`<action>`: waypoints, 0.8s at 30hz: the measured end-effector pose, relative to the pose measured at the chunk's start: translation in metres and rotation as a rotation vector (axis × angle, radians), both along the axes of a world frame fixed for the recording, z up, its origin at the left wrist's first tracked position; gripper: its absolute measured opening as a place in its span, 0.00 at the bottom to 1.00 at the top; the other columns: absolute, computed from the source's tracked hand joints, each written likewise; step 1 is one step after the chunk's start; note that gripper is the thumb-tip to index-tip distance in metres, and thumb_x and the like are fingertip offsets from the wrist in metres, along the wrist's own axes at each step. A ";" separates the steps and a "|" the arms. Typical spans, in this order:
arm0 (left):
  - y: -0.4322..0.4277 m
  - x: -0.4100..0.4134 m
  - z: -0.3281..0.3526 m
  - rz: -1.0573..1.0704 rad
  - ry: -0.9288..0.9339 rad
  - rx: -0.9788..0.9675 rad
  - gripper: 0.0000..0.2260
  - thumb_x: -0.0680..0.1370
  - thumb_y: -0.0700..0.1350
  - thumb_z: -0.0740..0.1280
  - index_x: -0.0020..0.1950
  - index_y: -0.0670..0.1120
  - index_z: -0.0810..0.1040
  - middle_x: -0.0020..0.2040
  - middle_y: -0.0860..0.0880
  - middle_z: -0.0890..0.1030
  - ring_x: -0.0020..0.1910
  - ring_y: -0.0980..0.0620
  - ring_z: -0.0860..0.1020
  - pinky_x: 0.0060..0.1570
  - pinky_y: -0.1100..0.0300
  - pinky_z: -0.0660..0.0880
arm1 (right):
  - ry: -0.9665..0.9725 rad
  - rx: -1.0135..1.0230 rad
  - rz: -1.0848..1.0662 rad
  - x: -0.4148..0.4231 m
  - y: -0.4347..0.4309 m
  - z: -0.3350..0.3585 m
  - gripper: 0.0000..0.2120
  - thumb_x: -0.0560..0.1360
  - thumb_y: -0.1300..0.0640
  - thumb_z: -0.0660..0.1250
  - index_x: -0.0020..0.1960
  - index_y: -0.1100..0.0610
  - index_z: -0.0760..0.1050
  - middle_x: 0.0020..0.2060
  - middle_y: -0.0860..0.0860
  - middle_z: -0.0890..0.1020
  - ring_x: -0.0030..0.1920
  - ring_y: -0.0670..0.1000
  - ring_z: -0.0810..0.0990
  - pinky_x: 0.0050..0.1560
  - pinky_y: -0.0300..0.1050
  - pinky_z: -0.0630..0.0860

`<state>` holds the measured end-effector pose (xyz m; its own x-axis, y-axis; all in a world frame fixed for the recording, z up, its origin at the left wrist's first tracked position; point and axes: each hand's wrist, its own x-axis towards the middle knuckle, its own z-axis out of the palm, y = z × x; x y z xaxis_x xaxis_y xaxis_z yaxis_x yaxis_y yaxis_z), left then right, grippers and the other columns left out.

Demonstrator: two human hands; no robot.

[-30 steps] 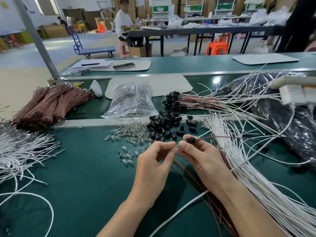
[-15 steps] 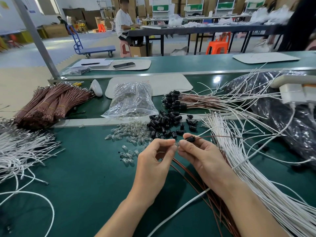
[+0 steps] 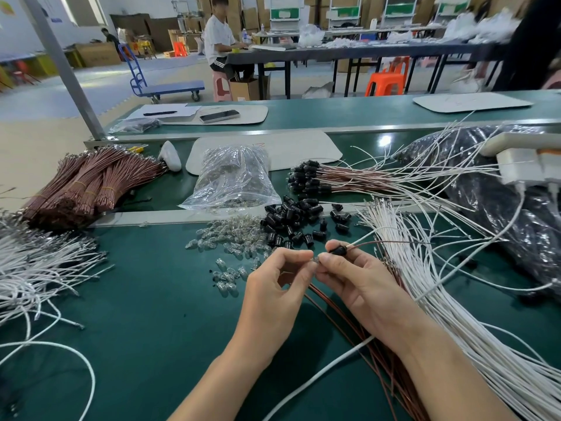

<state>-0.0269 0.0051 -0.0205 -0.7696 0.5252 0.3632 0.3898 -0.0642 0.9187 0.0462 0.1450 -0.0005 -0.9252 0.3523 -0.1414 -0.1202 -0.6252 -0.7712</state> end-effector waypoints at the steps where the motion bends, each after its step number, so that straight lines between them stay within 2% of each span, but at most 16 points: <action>1: 0.000 0.000 0.000 -0.003 0.016 -0.008 0.08 0.79 0.41 0.71 0.54 0.54 0.81 0.47 0.58 0.85 0.48 0.57 0.84 0.49 0.67 0.77 | -0.001 0.001 0.004 0.000 0.000 0.000 0.08 0.67 0.66 0.73 0.44 0.57 0.84 0.39 0.56 0.83 0.40 0.51 0.85 0.43 0.40 0.83; 5: -0.003 -0.005 0.000 0.007 0.189 -0.084 0.09 0.81 0.43 0.70 0.59 0.54 0.81 0.49 0.59 0.82 0.51 0.57 0.82 0.50 0.67 0.76 | -0.009 0.026 0.013 0.000 0.001 -0.001 0.08 0.67 0.65 0.73 0.43 0.55 0.86 0.39 0.56 0.83 0.40 0.50 0.85 0.43 0.39 0.82; 7: -0.003 -0.006 0.000 0.017 0.248 -0.097 0.09 0.81 0.44 0.69 0.58 0.56 0.81 0.49 0.59 0.82 0.51 0.56 0.82 0.50 0.68 0.75 | -0.015 0.037 0.010 -0.001 0.001 -0.001 0.10 0.66 0.64 0.75 0.47 0.56 0.85 0.41 0.57 0.84 0.41 0.51 0.85 0.43 0.39 0.82; 10: -0.003 -0.007 0.000 0.048 0.282 -0.092 0.10 0.81 0.45 0.69 0.58 0.59 0.79 0.49 0.59 0.81 0.51 0.57 0.82 0.50 0.69 0.75 | -0.031 0.058 0.004 -0.001 0.002 -0.003 0.19 0.66 0.64 0.76 0.57 0.60 0.81 0.44 0.59 0.85 0.43 0.52 0.86 0.44 0.40 0.82; 12: -0.003 -0.007 0.000 0.060 0.303 -0.092 0.11 0.81 0.45 0.68 0.58 0.62 0.78 0.50 0.60 0.81 0.51 0.58 0.81 0.50 0.70 0.74 | -0.033 0.052 0.005 0.000 0.002 -0.003 0.21 0.67 0.64 0.76 0.60 0.61 0.79 0.45 0.60 0.86 0.43 0.53 0.86 0.44 0.40 0.82; 24: -0.002 -0.006 -0.001 0.071 0.323 -0.098 0.08 0.81 0.44 0.69 0.58 0.55 0.80 0.49 0.60 0.81 0.50 0.59 0.81 0.50 0.71 0.74 | -0.033 0.049 -0.042 0.000 0.002 -0.003 0.21 0.67 0.64 0.75 0.60 0.60 0.79 0.41 0.59 0.85 0.39 0.51 0.86 0.42 0.40 0.82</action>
